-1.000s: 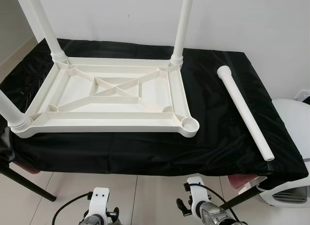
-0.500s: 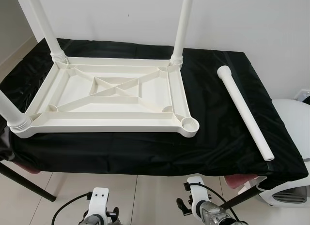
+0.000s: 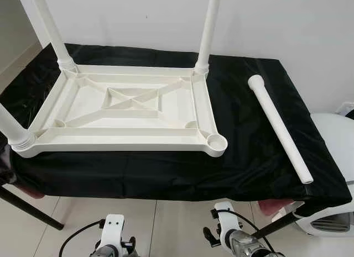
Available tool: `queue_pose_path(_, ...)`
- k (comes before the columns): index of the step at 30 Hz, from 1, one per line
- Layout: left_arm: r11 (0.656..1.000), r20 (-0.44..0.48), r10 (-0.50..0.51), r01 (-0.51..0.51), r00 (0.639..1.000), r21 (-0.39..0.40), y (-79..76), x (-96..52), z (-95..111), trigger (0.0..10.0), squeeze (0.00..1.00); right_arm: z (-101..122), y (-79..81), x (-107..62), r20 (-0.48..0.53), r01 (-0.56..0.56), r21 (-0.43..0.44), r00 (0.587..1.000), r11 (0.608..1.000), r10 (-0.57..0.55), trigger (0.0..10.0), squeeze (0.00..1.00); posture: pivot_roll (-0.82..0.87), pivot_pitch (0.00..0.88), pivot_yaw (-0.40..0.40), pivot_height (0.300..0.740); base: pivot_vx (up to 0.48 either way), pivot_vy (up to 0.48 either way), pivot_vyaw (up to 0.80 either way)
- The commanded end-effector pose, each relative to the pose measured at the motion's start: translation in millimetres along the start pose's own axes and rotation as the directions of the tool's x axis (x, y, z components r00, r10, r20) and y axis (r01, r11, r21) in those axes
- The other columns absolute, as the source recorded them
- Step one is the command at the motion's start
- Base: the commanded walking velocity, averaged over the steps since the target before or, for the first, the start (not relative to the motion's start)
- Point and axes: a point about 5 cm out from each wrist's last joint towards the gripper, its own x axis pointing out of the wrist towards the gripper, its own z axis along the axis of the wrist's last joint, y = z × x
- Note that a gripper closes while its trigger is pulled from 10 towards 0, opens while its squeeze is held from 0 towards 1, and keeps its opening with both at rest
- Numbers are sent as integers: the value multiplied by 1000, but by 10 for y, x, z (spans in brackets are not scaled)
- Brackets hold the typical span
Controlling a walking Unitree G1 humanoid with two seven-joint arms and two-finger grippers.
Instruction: Building children table
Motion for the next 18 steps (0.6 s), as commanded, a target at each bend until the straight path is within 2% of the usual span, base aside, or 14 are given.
queue_pose_path(1, 999, -26, -40, 40, 999, -3, -7, -5, -35, 10000, 0, -27, 16, 0, -21, -7, -4, 1000, 1000, 7, 10000, 0, 51, 0, -6, 740, 0, 0, 0)
queue_pose_path(7, 998, -27, -50, 51, 998, 24, -6, 0, -16, 10000, 0, -13, 17, 4, -22, -12, -17, 1000, 1000, 12, 10000, 0, 50, 0, 0, 740, 0, 0, 0)
queue_pose_path(10, 998, -22, -56, 56, 998, 40, 9, 6, 17, 10000, 0, -94, 15, -18, -36, -19, -32, 999, 999, 18, 10000, 0, 53, 0, -2, 740, 0, 0, 0)
queue_pose_path(18, 998, -17, -47, 48, 999, 32, 4, 8, 24, 10000, 0, -154, 16, -36, -48, -36, -64, 998, 997, 33, 10000, 0, 69, 0, -31, 740, 0, 0, 0)
